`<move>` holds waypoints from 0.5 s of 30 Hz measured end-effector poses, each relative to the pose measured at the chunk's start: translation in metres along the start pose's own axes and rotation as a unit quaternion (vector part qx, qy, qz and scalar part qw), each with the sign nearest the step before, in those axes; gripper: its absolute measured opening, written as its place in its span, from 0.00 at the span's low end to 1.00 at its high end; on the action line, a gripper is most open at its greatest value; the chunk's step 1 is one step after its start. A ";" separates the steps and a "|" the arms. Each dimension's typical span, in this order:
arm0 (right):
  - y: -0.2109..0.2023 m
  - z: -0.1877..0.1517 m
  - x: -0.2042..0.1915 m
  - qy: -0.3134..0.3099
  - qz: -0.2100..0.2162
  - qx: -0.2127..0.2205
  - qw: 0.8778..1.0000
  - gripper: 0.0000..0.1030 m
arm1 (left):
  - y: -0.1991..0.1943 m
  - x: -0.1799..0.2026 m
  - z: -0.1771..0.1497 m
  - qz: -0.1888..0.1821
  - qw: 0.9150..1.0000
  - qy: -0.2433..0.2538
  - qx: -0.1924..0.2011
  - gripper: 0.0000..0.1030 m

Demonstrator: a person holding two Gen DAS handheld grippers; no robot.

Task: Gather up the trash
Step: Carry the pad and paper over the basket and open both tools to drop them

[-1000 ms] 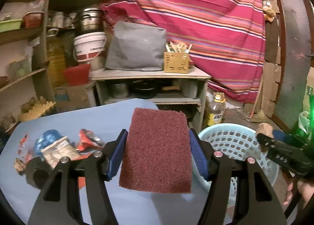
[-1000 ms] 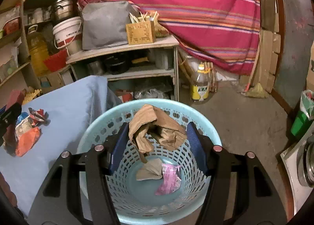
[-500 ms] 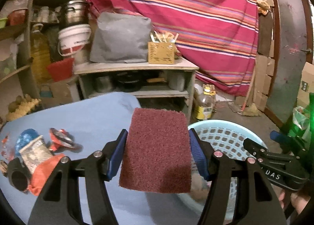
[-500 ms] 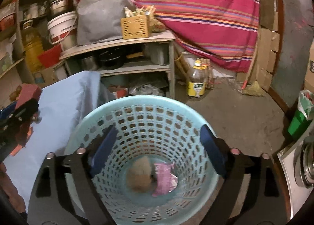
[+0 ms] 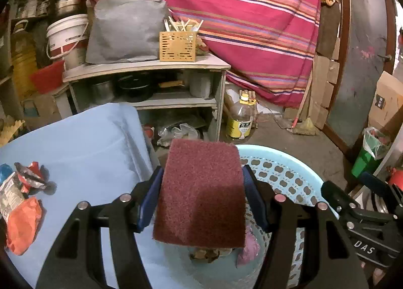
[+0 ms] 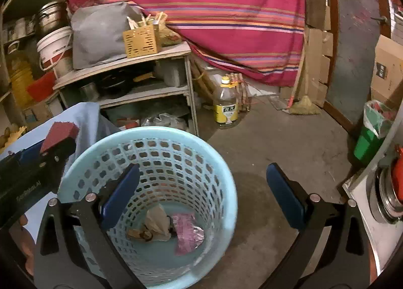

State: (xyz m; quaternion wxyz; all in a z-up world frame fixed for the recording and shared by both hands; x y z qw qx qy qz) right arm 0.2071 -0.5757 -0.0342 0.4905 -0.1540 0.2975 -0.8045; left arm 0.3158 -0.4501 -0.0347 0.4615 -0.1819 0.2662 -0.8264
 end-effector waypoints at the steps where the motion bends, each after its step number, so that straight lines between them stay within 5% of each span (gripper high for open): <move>1: 0.000 0.000 0.004 0.008 0.000 -0.001 1.000 0.95 | 0.001 0.002 0.000 -0.002 1.000 0.001 -0.001 0.60; 4: 0.000 0.000 0.011 0.026 0.002 -0.002 1.000 0.95 | 0.004 0.009 0.001 -0.009 1.000 0.015 -0.004 0.62; 6: 0.000 0.001 0.014 0.032 0.000 -0.002 0.999 0.95 | 0.004 0.013 0.002 -0.010 1.000 0.022 -0.001 0.78; 15: -0.003 0.006 0.007 0.027 -0.004 0.002 1.000 0.95 | -0.013 -0.012 -0.001 -0.006 1.000 0.008 0.000 0.84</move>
Point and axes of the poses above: each gripper's, at about its wrist camera, not at the fingertips, and y roughly the way its jaws point, x to its right, z to its top, the point moved 8 cm from there along y, roughly the way its jaws point, and after that the axes turned 3 degrees about -x, right-handed, at the moved point
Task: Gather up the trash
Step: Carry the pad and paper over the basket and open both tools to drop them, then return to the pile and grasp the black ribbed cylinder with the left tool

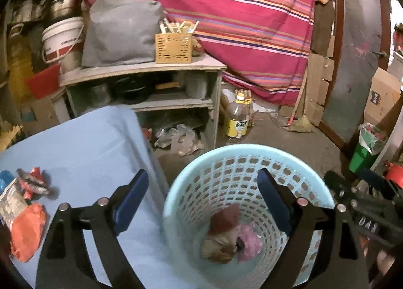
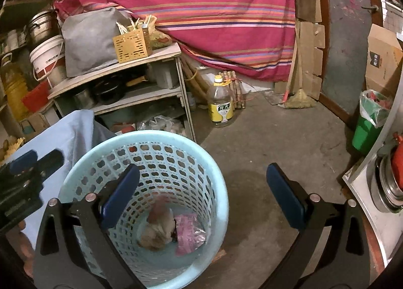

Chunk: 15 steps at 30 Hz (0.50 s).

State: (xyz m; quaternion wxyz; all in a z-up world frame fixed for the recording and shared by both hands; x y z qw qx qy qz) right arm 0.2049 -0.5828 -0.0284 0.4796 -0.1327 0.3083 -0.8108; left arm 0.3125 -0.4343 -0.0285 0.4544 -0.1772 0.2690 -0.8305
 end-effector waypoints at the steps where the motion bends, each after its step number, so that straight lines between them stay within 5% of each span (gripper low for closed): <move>1: -0.001 0.001 -0.002 0.001 0.001 0.002 1.000 0.95 | -0.005 -0.007 -0.002 0.006 1.000 -0.002 0.002 0.84; 15: -0.014 0.000 -0.110 -0.054 0.052 0.021 0.997 0.96 | -0.103 -0.183 -0.054 0.144 0.989 -0.033 0.019 0.92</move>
Point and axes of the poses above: each gripper's, at about its wrist camera, not at the fingertips, and y roughly the way its jaws point, x to its right, z to its top, the point moved 8 cm from there along y, roughly the way its jaws point, and after that the axes turned 3 degrees about -x, right-handed, at the moved point
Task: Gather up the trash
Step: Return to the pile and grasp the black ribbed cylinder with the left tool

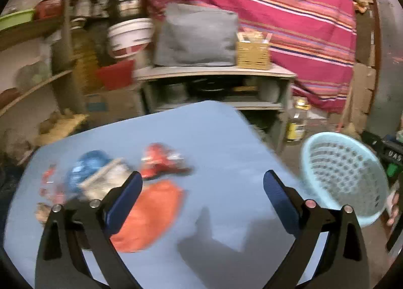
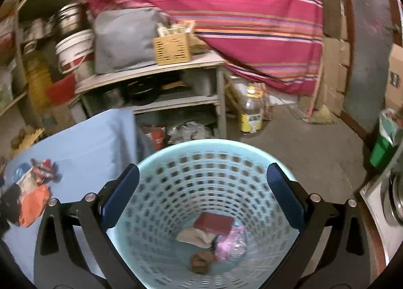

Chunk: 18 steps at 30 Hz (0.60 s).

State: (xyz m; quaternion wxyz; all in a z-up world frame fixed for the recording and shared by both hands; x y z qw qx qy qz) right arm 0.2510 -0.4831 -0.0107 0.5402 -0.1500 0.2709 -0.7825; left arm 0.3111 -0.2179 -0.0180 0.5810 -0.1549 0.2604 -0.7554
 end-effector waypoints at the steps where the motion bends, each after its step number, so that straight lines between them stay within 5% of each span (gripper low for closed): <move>1: 0.000 0.000 -0.009 -0.008 0.002 0.000 1.000 0.96 | -0.002 -0.015 -0.004 0.010 1.000 0.000 -0.002 0.93; 8: 0.013 -0.010 -0.078 -0.038 0.038 -0.022 0.998 0.96 | -0.010 -0.119 -0.035 0.082 0.996 -0.021 -0.009 0.93; 18: 0.031 -0.033 -0.170 -0.069 0.084 -0.064 0.992 0.96 | 0.011 -0.184 -0.075 0.067 0.994 -0.063 -0.051 0.93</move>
Point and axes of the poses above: each gripper's, at about its wrist camera, not at the fingertips, and y roughly the way its jaws point, x to its right, z to its top, the point moved 8 cm from there along y, roughly the way its jaws point, and after that the axes turned 3 degrees about -x, right-handed, at the moved point
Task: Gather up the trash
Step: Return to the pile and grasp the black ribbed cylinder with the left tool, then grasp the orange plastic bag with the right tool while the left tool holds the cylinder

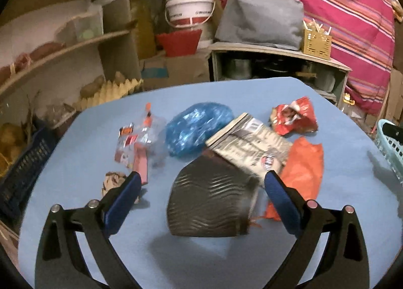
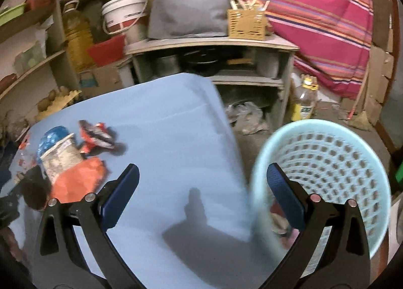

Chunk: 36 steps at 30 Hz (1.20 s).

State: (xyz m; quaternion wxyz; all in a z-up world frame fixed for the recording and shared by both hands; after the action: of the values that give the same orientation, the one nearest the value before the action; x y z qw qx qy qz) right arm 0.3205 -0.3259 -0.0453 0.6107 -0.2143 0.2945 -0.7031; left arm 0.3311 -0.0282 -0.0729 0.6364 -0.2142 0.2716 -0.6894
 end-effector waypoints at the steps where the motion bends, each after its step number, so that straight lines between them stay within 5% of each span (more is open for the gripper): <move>1: 0.003 0.000 -0.010 -0.005 0.005 -0.001 1.000 0.96 | 0.004 0.000 0.000 -0.007 1.000 -0.003 -0.005 0.93; 11: 0.022 -0.003 -0.056 -0.042 0.011 -0.014 0.999 0.96 | 0.025 0.008 -0.009 -0.060 0.997 -0.006 -0.051 0.92; 14: 0.026 -0.004 -0.064 -0.048 0.013 -0.017 0.999 0.96 | 0.026 0.014 -0.009 -0.078 0.995 0.001 -0.056 0.73; 17: 0.028 -0.006 -0.071 -0.046 0.020 -0.021 0.999 0.96 | 0.024 0.012 -0.008 -0.084 0.995 -0.007 -0.057 0.73; 30: 0.032 -0.034 -0.163 -0.112 0.086 -0.055 0.988 0.96 | -0.044 -0.057 0.020 0.029 0.998 -0.052 0.036 0.73; 36: 0.040 -0.045 -0.179 -0.123 0.076 -0.074 0.987 0.96 | -0.064 -0.086 0.020 0.071 0.994 -0.060 0.057 0.73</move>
State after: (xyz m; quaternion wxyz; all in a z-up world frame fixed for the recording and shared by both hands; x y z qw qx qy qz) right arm 0.3489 -0.1458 -0.0949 0.6765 -0.3203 0.2837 -0.5994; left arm 0.3041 0.0581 -0.0121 0.7101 -0.1984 0.2074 -0.6429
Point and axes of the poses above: each gripper's, at about its wrist camera, not at the fingertips, and y roughly the way its jaws point, x to its right, z to its top, the point moved 8 cm from there along y, roughly the way its jaws point, and after that the axes turned 3 degrees about -x, right-handed, at the moved point
